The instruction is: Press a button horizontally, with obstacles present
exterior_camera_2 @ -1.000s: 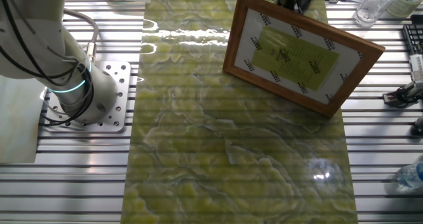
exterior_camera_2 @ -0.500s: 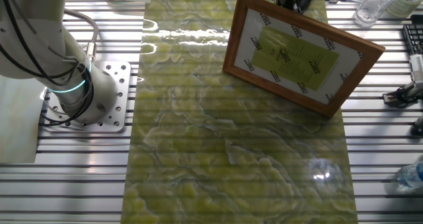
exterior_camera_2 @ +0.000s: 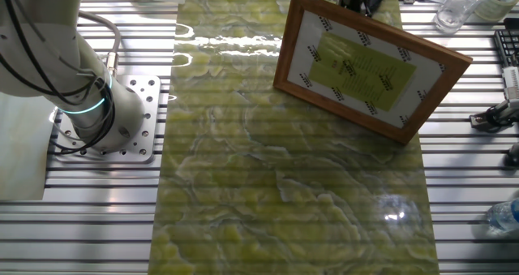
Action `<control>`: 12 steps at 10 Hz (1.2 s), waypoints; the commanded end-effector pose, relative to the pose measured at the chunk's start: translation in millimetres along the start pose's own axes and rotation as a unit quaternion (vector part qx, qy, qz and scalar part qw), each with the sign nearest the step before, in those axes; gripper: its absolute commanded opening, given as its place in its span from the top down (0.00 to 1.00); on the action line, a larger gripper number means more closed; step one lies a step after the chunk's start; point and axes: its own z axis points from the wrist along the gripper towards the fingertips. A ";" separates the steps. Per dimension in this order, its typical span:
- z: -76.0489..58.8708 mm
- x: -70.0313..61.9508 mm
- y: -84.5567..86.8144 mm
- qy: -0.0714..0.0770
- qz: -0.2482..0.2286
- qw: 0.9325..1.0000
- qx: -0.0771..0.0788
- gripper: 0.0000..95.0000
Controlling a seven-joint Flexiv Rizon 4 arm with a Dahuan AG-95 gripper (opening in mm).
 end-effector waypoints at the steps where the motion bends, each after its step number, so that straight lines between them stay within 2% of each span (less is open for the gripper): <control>1: 0.1 -1.8 1.2 -0.001 -0.001 1.000 0.001 1.00; 6: -0.3 -3.3 1.9 -0.005 -0.020 1.000 0.005 1.00; 11: -1.2 -5.7 3.5 -0.018 -0.032 0.999 0.003 1.00; 12: -0.5 -7.9 4.3 -0.026 -0.034 0.999 -0.011 1.00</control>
